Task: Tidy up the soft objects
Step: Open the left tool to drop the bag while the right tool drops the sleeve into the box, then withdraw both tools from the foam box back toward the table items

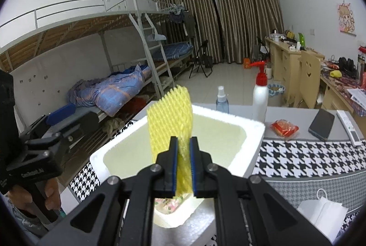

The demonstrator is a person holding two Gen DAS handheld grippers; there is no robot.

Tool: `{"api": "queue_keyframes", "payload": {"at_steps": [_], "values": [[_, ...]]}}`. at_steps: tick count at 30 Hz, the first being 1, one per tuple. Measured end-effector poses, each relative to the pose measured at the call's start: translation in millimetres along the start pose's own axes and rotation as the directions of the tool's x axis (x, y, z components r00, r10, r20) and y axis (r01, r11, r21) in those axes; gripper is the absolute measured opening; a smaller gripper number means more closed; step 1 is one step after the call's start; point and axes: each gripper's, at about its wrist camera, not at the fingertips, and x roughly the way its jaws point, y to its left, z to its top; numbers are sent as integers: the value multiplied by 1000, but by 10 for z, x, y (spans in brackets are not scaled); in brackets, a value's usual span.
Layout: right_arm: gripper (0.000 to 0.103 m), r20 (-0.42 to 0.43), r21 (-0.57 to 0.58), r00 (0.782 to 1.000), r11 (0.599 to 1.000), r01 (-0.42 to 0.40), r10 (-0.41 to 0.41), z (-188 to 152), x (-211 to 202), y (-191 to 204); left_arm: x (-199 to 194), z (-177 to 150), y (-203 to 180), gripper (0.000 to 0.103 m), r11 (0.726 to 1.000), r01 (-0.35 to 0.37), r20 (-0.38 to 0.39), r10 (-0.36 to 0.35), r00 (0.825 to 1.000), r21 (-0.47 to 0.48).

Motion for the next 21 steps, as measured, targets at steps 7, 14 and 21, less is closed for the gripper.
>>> {"api": "queue_keyframes", "payload": {"at_steps": [7,14,21], "values": [[69,4,-8,1000,1000,8,-8,-15,-24,61,-14,-13,0,102,1000,4,-1,-4,1000,4],[77,20,-20,1000,1000,24,-24,-17,-96,81,-15,-9,-1,102,1000,4,0,-4,1000,4],[83,63,-48,997,997,56,-53,-22,-237,138,-111,13,-72,102,1000,5,18,-5,1000,12]]}}
